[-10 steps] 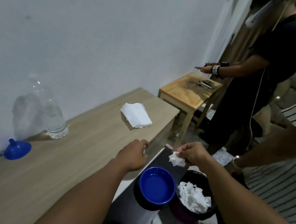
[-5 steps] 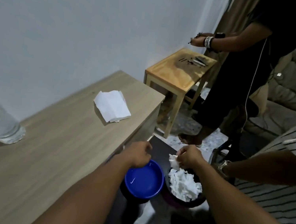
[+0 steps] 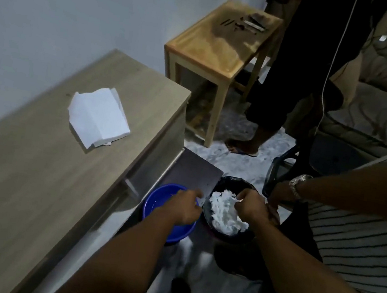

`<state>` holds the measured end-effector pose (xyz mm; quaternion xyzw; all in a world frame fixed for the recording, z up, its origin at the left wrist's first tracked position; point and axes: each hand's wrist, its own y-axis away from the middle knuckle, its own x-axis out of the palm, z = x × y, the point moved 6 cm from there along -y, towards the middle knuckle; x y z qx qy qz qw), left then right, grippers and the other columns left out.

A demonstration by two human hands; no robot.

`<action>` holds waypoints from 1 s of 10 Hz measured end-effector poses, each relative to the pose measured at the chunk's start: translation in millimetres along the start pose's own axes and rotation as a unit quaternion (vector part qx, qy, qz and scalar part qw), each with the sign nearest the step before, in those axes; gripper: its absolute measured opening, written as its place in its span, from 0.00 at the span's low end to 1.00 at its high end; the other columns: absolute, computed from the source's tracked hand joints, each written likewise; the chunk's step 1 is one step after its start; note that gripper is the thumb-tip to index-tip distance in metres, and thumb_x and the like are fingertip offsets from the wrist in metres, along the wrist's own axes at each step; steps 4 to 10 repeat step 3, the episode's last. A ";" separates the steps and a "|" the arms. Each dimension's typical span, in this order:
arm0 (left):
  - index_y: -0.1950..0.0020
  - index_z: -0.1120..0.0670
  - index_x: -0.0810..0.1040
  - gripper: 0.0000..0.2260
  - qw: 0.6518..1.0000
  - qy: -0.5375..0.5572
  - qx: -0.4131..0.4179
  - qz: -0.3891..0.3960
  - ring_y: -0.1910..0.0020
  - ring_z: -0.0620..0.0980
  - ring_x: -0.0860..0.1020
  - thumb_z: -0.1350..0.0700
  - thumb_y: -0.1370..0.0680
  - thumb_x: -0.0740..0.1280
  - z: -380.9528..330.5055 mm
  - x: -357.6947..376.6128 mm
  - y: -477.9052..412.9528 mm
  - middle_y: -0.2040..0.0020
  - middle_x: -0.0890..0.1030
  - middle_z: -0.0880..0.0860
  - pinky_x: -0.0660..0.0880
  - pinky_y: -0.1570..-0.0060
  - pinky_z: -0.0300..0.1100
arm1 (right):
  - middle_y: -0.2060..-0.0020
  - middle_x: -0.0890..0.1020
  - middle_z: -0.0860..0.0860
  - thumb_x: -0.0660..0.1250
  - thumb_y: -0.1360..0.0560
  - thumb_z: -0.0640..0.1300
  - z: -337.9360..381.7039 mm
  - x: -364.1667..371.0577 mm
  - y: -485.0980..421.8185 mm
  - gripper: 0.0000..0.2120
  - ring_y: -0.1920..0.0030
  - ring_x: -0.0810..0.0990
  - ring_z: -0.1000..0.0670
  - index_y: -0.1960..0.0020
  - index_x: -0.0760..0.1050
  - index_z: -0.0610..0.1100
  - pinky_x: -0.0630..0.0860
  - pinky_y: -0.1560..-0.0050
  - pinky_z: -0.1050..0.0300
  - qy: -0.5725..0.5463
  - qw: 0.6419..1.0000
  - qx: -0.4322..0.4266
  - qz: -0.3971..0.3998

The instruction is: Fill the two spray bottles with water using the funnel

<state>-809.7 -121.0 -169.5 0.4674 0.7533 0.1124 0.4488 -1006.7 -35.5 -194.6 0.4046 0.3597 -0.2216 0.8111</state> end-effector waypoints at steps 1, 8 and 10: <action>0.27 0.52 0.69 0.21 1.000 0.013 0.001 0.005 0.35 0.58 0.74 0.55 0.21 0.62 -10.4 9.4 -16.9 0.30 0.74 0.58 0.74 0.37 0.54 | 0.53 0.82 0.42 0.67 0.26 0.38 -9.8 -6.3 -18.7 0.03 0.52 0.82 0.39 0.55 0.76 0.45 0.81 0.53 0.49 0.016 1.000 0.005 -0.007; 0.28 0.53 0.70 0.20 1.000 0.025 0.013 -0.003 0.35 0.57 0.74 0.56 0.21 0.63 -33.4 9.9 -36.6 0.31 0.74 0.58 0.74 0.39 0.50 | 0.59 0.81 0.45 0.68 0.28 0.44 -19.2 -13.3 -40.0 0.05 0.55 0.80 0.40 0.56 0.78 0.43 0.79 0.52 0.50 0.021 1.000 0.004 -0.012; 0.28 0.53 0.70 0.20 1.000 0.025 0.013 -0.003 0.35 0.57 0.74 0.56 0.21 0.63 -33.4 9.9 -36.6 0.31 0.74 0.58 0.74 0.39 0.50 | 0.59 0.81 0.45 0.68 0.28 0.44 -19.2 -13.3 -40.0 0.05 0.55 0.80 0.40 0.56 0.78 0.43 0.79 0.52 0.50 0.021 1.000 0.004 -0.012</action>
